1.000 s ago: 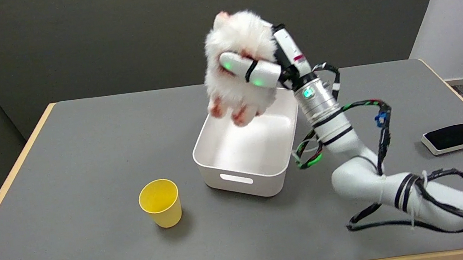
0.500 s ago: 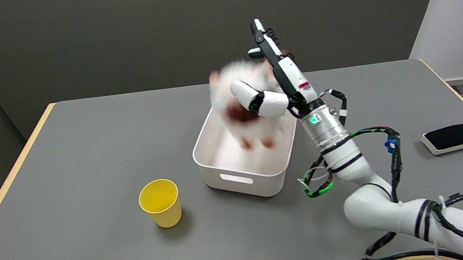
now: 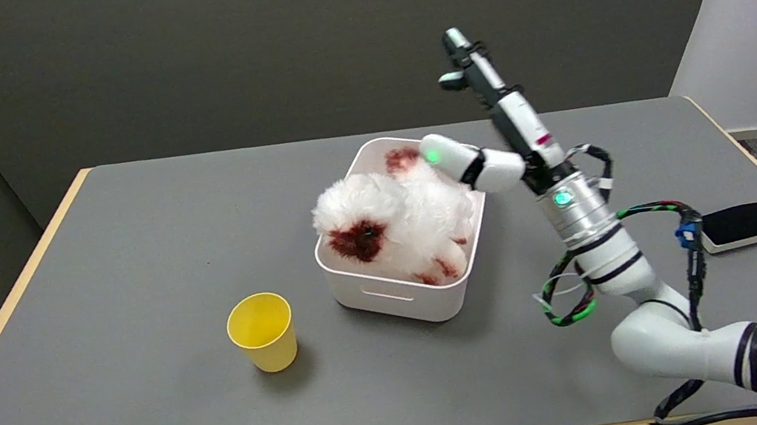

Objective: Place the plush toy into the white container.

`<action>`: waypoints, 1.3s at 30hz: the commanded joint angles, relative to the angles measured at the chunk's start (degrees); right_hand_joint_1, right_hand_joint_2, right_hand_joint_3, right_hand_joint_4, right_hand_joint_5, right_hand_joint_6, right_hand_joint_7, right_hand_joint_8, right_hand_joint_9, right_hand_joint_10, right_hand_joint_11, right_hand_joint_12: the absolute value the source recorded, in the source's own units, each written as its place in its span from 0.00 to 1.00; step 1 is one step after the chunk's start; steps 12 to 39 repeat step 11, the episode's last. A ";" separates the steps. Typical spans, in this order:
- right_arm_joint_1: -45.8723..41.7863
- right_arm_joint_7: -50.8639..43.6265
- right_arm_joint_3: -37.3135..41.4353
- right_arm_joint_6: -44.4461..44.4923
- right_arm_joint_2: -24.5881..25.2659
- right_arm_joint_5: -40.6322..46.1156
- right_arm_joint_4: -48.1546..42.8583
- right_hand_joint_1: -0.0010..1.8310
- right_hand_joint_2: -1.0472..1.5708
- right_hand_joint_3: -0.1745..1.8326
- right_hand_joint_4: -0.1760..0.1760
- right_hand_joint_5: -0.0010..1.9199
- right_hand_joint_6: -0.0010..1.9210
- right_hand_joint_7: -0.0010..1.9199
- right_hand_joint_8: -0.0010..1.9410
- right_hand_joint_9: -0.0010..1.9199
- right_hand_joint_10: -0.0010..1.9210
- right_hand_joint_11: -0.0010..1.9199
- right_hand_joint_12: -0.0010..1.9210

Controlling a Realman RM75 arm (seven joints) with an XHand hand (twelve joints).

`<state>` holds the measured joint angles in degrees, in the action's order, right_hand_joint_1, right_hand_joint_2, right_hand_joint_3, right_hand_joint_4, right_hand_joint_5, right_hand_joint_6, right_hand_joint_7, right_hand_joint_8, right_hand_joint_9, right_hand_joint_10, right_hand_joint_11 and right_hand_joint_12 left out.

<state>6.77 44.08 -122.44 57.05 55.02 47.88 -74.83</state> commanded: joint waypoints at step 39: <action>-3.91 32.15 11.53 31.35 -6.08 26.73 21.30 0.19 0.66 0.43 0.31 0.00 0.00 0.00 0.00 0.00 0.00 0.00 0.40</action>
